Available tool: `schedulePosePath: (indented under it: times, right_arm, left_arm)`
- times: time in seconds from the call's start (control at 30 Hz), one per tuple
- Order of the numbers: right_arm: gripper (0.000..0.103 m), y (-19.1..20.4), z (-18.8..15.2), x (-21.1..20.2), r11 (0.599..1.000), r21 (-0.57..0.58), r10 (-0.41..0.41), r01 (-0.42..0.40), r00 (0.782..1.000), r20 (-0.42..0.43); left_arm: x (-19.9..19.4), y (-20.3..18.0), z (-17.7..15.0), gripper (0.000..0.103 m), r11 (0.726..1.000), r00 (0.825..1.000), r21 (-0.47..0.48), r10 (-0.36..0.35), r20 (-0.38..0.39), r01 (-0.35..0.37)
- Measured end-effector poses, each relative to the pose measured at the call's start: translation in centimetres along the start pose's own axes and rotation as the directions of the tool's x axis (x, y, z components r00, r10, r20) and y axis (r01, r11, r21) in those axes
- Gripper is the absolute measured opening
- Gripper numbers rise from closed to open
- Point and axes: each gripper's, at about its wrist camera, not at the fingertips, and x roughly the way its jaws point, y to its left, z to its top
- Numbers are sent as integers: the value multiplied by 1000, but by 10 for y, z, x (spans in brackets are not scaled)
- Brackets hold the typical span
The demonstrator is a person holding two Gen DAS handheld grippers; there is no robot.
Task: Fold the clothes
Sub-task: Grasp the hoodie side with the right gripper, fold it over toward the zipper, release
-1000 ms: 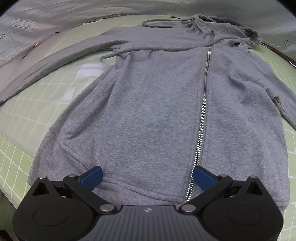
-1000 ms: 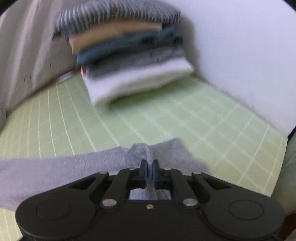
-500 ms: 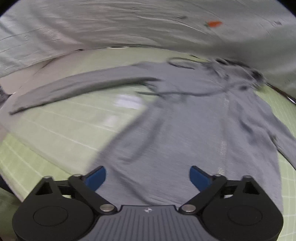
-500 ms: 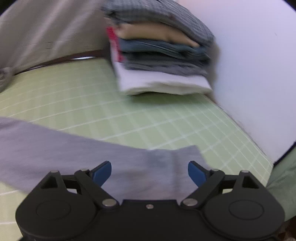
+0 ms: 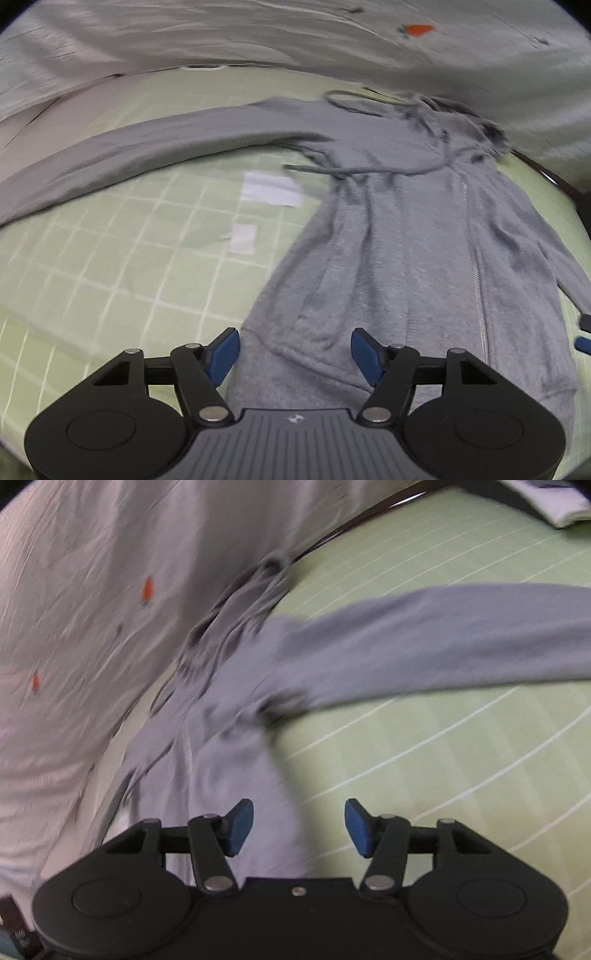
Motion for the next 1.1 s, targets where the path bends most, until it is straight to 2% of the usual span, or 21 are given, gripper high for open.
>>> schedulePosePath:
  times: [0.07, 0.13, 0.2, 0.23, 0.27, 0.33, 0.43, 0.47, 0.53, 0.57, 0.6, 0.63, 0.67, 0.7, 0.73, 0.77, 0.83, 0.9, 0.97, 1.03, 1.1]
  right_arm:
    - [57, 12, -4, 10, 999, -46, -28, 27, 999, -25]
    - [55, 18, -8, 19, 997, -61, -48, 45, 998, -48]
    - [35, 22, -13, 26, 996, -70, -57, 53, 996, -68]
    - [9, 24, -16, 29, 995, -81, -62, 56, 996, -71]
    - [8, 23, -17, 23, 999, -47, -26, 23, 998, -62]
    - [8, 19, -16, 7, 997, 44, 66, -64, 997, -32]
    - [8, 10, -18, -30, 952, 182, 234, -245, 969, 78]
    - [8, 6, -20, -31, 958, 183, 209, -219, 975, 71]
    - [8, 0, -26, -29, 980, 159, 117, -121, 993, 33]
    - [8, -3, -30, -18, 992, 124, 35, -31, 999, -27]
    - [8, -6, -34, -8, 993, 118, -20, 29, 997, -79]
    - [8, -6, -36, -6, 990, 135, -17, 28, 996, -82]
    - [9, -5, -38, -7, 988, 156, -2, 14, 997, -75]
    - [10, 1, -37, -9, 991, 135, -14, 21, 998, -59]
    - [16, 7, -36, -12, 994, 103, -32, 36, 999, -40]
    - [27, 11, -34, -9, 994, 76, -72, 75, 996, -44]
    - [37, 16, -29, 0, 986, 23, -166, 168, 984, -59]
    - [46, 20, -25, -1, 982, 13, -189, 189, 982, -23]
    - [75, 24, -20, -3, 979, 7, -202, 202, 979, 18]
    - [83, 33, -15, -1, 970, -35, -240, 242, 969, 64]
    - [83, 39, -10, 6, 965, -52, -254, 258, 965, 69]
  left_arm:
    - [5, -2, 0, 64, 999, 1000, 33, -11, -11, 11]
    - [8, -3, -1, 40, 999, 1000, 44, -13, -10, 14]
    - [7, 1, -1, 25, 999, 999, 7, -32, 3, 32]
    - [3, 7, 0, 12, 995, 997, -46, -83, 7, 83]
    - [-2, 14, 1, 12, 986, 991, -103, -133, 16, 134]
    - [-19, 31, -3, 12, 939, 972, -253, -224, 69, 234]
    - [-44, 57, -8, 12, 814, 930, -450, -330, 164, 368]
    - [-42, 61, -14, 12, 799, 936, -488, -318, 154, 351]
    - [-27, 62, -26, 13, 837, 967, -489, -245, 67, 246]
    - [-18, 62, -30, 13, 839, 971, -497, -238, 28, 220]
    - [-16, 61, -31, 13, 830, 967, -509, -254, 24, 230]
    - [-16, 60, -31, 15, 824, 964, -513, -266, 22, 239]
    - [-21, 58, -27, 16, 839, 965, -487, -261, 27, 241]
    - [-23, 55, -24, 21, 855, 969, -466, -246, 23, 228]
    - [-25, 53, -21, 21, 869, 972, -446, -233, 17, 215]
    - [-24, 53, -19, 22, 874, 974, -440, -227, 4, 206]
    - [-21, 55, -16, 34, 879, 976, -438, -218, -17, 188]
    - [-26, 62, -13, 45, 885, 982, -434, -191, -11, 167]
    - [-35, 73, -10, 57, 890, 988, -433, -151, 15, 143]
    - [-42, 88, -4, 65, 885, 993, -451, -109, 44, 117]
    - [-47, 110, 2, 67, 873, 995, -478, -67, 69, 92]
